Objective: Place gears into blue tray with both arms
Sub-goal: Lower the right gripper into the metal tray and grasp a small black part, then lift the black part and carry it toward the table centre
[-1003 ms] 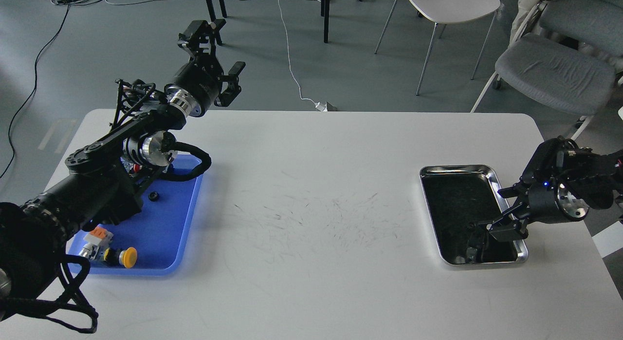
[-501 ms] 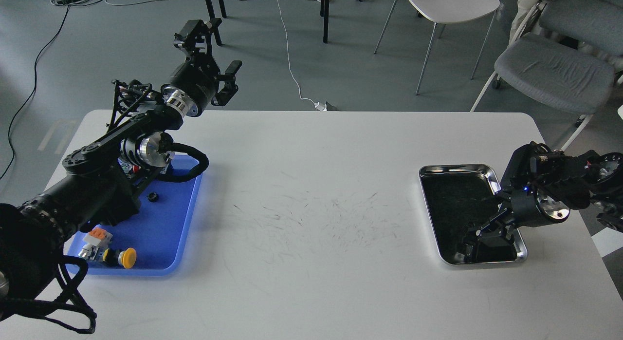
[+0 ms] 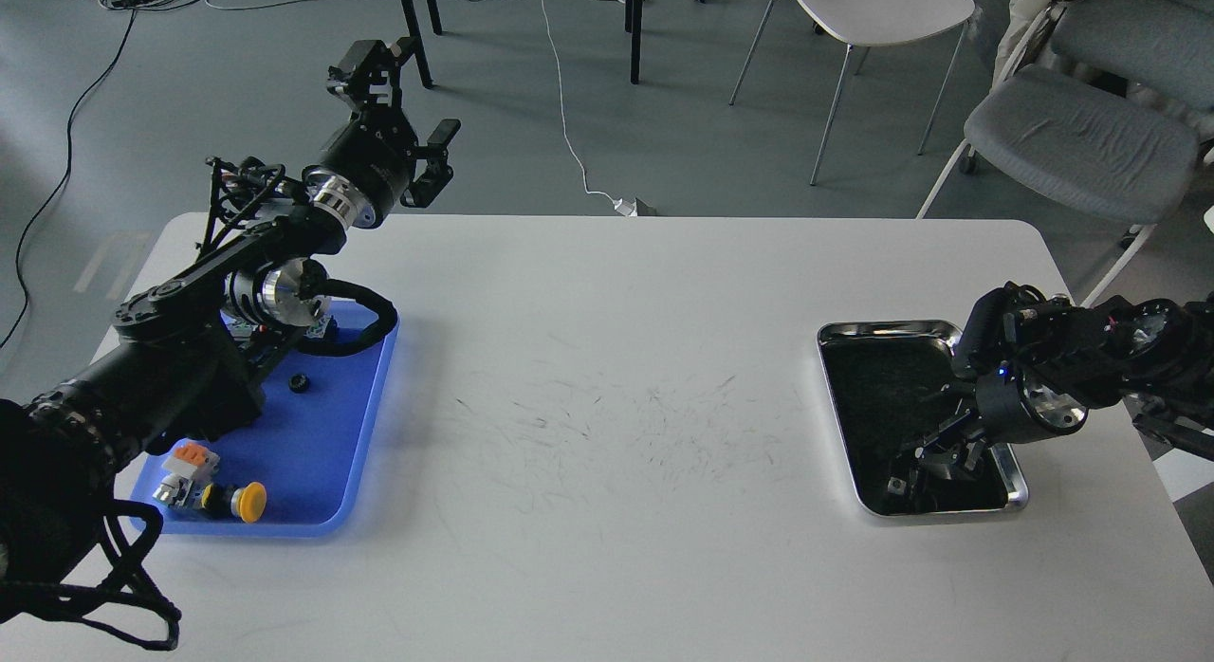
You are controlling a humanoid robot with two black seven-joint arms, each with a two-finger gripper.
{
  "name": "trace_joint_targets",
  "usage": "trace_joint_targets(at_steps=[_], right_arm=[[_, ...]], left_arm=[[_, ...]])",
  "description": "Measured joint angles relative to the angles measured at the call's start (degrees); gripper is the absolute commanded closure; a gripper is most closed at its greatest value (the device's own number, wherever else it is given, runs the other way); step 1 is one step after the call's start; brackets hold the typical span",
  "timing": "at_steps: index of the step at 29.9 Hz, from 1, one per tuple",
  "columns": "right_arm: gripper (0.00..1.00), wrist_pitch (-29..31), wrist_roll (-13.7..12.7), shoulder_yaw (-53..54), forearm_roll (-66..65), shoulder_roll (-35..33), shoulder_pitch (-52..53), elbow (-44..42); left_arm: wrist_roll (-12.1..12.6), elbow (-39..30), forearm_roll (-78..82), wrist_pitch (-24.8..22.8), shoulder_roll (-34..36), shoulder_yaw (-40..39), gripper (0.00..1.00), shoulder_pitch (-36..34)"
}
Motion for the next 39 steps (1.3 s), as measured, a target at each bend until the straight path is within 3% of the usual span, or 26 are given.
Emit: trace_joint_targets(at_steps=[14, 18, 33, 36, 39], right_arm=[[0.41, 0.1, 0.0, -4.3, 0.0, 0.6, 1.9, 0.1], [0.51, 0.1, 0.0, -4.8, 0.1, 0.8, 2.1, 0.0], [0.74, 0.1, 0.0, -5.0, 0.0, 1.5, 2.7, -0.2], [0.84, 0.2, 0.0, -5.0, 0.0, 1.7, 2.9, -0.1], [0.88, 0.2, 0.0, -5.1, -0.1, 2.1, 3.0, -0.1]], left_arm=[[-0.5, 0.0, 0.0, 0.1, 0.1, 0.2, 0.03, 0.0], [-0.5, 0.0, 0.1, 0.3, 0.0, 0.1, 0.03, 0.0], [-0.6, 0.0, 0.0, 0.1, 0.2, 0.1, 0.03, 0.2], [-0.6, 0.0, 0.0, 0.1, 0.2, 0.1, 0.03, 0.2], [-0.6, 0.0, 0.0, 0.1, 0.2, 0.1, 0.03, 0.2]])
